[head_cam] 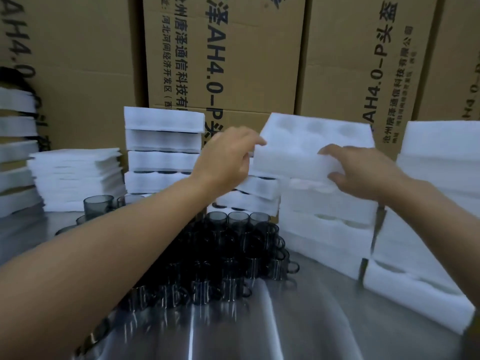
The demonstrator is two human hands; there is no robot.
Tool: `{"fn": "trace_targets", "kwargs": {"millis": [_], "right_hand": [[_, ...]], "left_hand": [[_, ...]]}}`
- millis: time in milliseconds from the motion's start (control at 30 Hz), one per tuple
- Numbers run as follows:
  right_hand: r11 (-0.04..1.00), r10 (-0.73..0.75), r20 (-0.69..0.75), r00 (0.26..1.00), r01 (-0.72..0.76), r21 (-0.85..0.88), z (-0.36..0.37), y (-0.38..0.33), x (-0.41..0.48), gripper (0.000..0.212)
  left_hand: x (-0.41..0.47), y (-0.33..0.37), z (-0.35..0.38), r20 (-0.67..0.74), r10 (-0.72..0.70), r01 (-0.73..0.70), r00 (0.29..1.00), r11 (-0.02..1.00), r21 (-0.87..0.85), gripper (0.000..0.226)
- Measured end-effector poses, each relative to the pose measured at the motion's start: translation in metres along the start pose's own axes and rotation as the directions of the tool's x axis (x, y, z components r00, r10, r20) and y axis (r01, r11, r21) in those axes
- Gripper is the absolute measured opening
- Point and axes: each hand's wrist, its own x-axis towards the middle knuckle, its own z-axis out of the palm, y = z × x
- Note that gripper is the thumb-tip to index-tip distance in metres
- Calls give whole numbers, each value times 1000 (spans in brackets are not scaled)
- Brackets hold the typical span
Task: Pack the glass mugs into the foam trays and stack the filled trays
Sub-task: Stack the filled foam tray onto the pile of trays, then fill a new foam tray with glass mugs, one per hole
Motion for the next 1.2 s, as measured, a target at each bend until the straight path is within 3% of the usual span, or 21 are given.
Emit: {"fn": "trace_targets", "kwargs": {"millis": [67,100,200,300,433,467,533,600,667,733,1000,1100,1167,1200], "right_hand": [[990,-101,-7,995,101,102,-15,-30,-29,47],[979,-147,-11,989,147,144,-20,-43,-46,46],[926,-304,20,952,291,242,-23,-74,-107,44],[858,-434,96,896,379,346,-11,-94,-164,43],[824,-509,-115,853,522,221,22,-118,-216,28],[838,-485,-152,861,507,200,30,-125,-223,31],[919,-367,-168,915,385,87,33,-138,-232,64],[911,-404,-140,904,412,35,37,-142,-233,76],[834,-515,-196,834,541,108,47,-140,-239,56],[813,-526,-214,823,561,159,52,-141,-241,40],[827,-493,-292,820,545,136,70,-150,-245,41],[832,-537,-169,827,552,57,61,-149,-236,55],[829,-559,-10,829,558,-41,50,-145,-223,48],[834,-552,54,832,551,24,45,-143,-219,41]], "left_hand": [[2,24,-25,-177,-27,12,984,996,-83,40],[1,35,-37,-186,-62,40,981,992,-120,38],[-18,52,-64,109,-177,185,978,980,-70,29],[-63,51,-77,482,-191,162,855,982,100,29],[-124,49,-66,704,-68,76,707,997,20,39],[-135,47,-59,724,-45,79,689,997,-13,40],[-154,47,-43,760,-37,148,649,986,-78,44],[-168,47,-28,787,-58,235,615,965,-113,48],[-175,44,-17,794,-85,306,602,943,-131,50],[-180,41,-11,783,-107,357,613,922,-153,50],[-196,34,-1,732,-169,489,660,837,-247,42],[-197,33,0,729,-154,483,666,834,-265,41],[-197,33,1,739,-137,470,660,842,-264,42],[-197,32,1,742,-130,463,658,847,-263,43]]}}
